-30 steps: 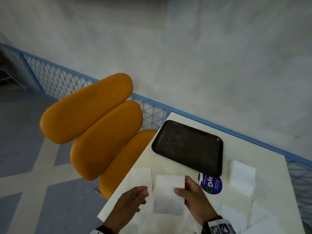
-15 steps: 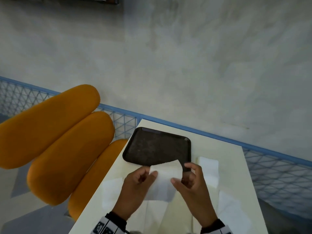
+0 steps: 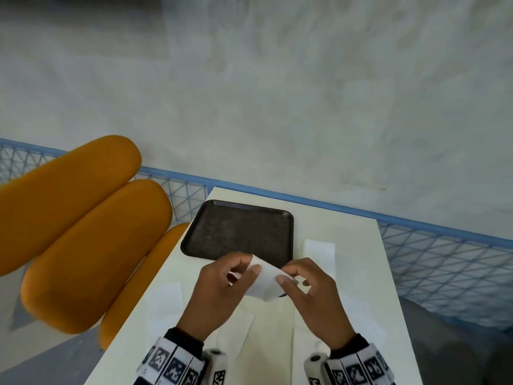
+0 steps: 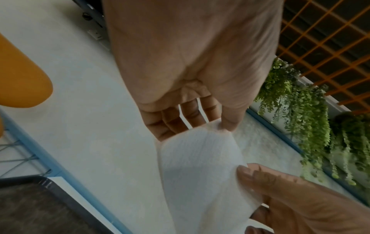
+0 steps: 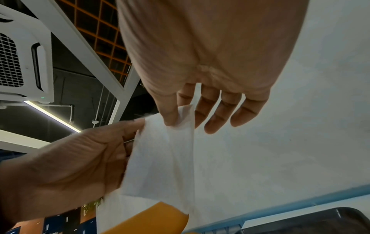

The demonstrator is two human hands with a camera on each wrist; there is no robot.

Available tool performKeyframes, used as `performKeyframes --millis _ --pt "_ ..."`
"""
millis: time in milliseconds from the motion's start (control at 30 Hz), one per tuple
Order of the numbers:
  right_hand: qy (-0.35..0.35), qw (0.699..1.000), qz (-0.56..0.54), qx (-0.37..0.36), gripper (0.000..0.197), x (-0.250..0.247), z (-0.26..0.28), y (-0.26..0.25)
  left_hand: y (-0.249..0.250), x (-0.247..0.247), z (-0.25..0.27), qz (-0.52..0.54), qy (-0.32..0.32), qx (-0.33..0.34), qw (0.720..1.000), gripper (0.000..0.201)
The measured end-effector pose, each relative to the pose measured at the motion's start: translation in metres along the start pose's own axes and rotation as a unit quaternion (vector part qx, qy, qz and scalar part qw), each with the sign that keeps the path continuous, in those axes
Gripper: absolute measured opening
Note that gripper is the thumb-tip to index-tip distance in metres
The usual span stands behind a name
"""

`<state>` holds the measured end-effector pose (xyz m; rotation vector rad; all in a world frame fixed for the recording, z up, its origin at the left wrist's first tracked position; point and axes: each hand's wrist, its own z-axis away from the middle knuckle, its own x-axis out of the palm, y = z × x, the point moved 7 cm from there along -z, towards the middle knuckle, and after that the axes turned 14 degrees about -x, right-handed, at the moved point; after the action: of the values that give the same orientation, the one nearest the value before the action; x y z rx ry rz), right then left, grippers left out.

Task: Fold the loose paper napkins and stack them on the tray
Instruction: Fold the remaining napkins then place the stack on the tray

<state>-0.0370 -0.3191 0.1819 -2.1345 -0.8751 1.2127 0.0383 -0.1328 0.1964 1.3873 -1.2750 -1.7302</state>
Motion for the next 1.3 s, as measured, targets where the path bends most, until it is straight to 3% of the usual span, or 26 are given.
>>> performKeyframes --millis 100,167,267,433,533,600,767,900,1067,1233,1300 --pt "-0.031 0.999 -0.041 0.017 0.005 -0.004 0.01 0.004 0.003 0.003 0.003 -0.029 0.045 -0.002 0.999 0.042" --pt "-0.056 0.995 -0.08 0.014 0.01 -0.006 0.013 0.004 0.005 0.014 0.002 -0.045 0.0 -0.025 0.999 0.056" --pt "-0.065 0.991 -0.112 0.017 0.012 -0.013 0.015 0.008 0.007 0.027 0.002 -0.045 -0.061 -0.043 0.996 0.032" --pt "-0.089 0.991 -0.1 0.007 0.004 -0.023 0.013 0.009 0.017 0.034 0.004 -0.049 -0.049 -0.026 0.997 0.009" --pt "-0.099 0.991 -0.088 -0.026 0.01 -0.024 0.002 0.0 0.025 0.042 0.008 -0.06 -0.057 -0.017 0.996 0.003" --pt "-0.089 0.993 -0.058 -0.056 0.018 -0.024 -0.008 -0.003 0.028 0.048 0.009 -0.071 -0.058 -0.004 0.996 0.014" --pt "-0.093 0.992 -0.018 -0.089 0.031 -0.029 -0.02 -0.002 0.032 0.045 0.002 -0.054 -0.012 0.009 0.998 0.012" --pt "-0.066 0.995 -0.031 -0.063 0.025 -0.049 -0.018 0.012 0.029 0.029 -0.006 -0.018 0.045 -0.002 0.999 0.014" --pt "-0.052 0.997 -0.045 -0.041 0.027 -0.056 -0.016 0.022 0.024 0.034 -0.012 0.02 0.033 -0.029 0.999 0.015" --pt "0.066 0.989 -0.13 0.022 0.039 -0.058 -0.015 0.032 0.013 0.048 -0.017 0.08 0.034 -0.081 0.993 0.025" --pt "0.078 0.984 -0.153 0.049 0.037 -0.049 -0.011 0.033 0.009 0.053 -0.018 0.115 0.055 -0.109 0.986 0.024"
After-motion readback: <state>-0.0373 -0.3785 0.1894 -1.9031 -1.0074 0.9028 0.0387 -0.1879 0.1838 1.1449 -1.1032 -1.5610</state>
